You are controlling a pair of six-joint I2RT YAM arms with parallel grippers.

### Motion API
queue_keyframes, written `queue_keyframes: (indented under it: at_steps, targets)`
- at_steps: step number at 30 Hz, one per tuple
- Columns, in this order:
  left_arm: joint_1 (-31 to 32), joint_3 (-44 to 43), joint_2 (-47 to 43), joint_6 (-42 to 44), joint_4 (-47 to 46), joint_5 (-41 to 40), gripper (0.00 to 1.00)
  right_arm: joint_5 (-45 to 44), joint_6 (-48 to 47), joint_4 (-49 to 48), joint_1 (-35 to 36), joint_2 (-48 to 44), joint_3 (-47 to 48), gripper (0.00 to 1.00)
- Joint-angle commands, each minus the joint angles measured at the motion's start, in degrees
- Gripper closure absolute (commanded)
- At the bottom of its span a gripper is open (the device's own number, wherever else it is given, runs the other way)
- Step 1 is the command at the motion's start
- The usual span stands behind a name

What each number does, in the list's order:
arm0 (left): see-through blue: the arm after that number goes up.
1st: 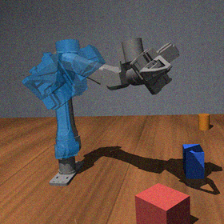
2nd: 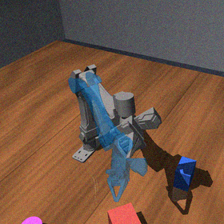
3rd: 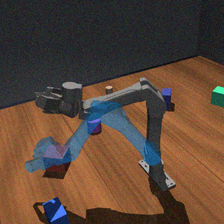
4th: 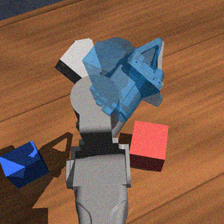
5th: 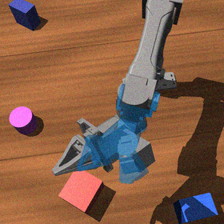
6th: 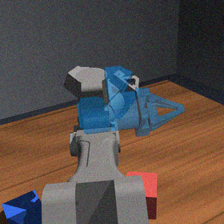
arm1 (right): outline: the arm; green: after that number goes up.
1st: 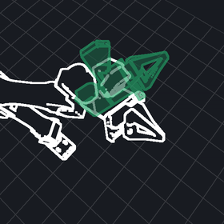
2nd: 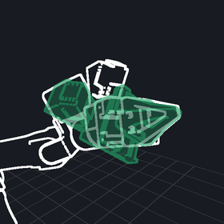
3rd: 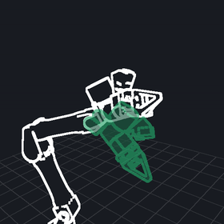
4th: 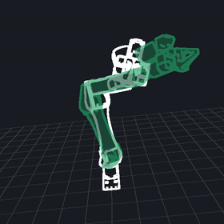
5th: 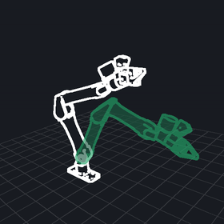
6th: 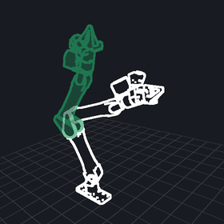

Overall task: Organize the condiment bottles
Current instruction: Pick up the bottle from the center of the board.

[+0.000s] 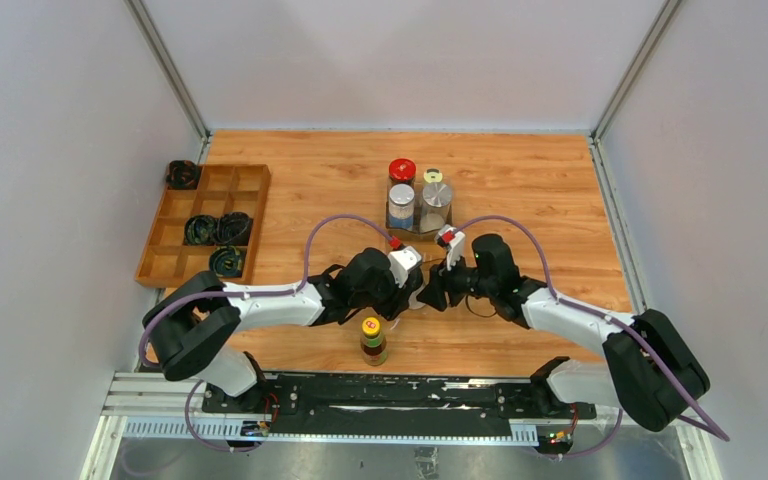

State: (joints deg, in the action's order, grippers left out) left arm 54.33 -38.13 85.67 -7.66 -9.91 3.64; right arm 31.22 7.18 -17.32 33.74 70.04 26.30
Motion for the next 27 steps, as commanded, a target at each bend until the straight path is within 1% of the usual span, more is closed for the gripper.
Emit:
queue_keyframes:
  at_steps: [1, 27]
  targets:
    - [0.38, -2.83, -1.86, 0.62, -2.43, 2.17, 0.49, 2.31, -0.87, -1.40, 1.81, -0.40, 2.51, 0.48]
    - [0.42, -5.52, -6.14, 1.94, 1.71, 0.15, 0.49, 1.79, -0.78, -0.15, 2.71, -1.78, 3.03, 0.48]
